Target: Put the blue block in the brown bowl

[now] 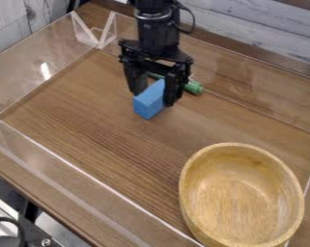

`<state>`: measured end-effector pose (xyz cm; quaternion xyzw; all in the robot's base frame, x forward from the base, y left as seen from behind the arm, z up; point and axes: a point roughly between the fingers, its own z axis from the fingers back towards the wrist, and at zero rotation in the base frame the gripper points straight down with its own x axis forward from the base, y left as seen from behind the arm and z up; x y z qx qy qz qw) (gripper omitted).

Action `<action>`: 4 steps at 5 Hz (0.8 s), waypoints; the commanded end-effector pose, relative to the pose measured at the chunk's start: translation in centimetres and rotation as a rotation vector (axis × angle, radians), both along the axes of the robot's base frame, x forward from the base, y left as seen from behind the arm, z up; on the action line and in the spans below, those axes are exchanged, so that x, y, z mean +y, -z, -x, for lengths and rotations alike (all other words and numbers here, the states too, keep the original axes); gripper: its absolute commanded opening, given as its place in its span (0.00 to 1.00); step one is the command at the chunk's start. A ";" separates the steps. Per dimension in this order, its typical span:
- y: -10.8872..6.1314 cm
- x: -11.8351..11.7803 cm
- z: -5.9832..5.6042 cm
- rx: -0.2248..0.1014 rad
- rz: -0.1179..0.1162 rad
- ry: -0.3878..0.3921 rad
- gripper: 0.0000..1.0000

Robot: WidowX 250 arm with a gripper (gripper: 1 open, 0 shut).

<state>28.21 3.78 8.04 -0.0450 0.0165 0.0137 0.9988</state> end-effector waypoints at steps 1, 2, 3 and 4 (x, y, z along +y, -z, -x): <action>-0.4 0.4 -0.7 -0.046 0.001 -0.002 1.00; 0.1 0.6 -0.9 -0.056 0.008 -0.001 1.00; 0.5 0.7 -1.1 -0.065 0.015 0.006 1.00; 0.9 0.8 -1.3 -0.074 0.020 0.012 1.00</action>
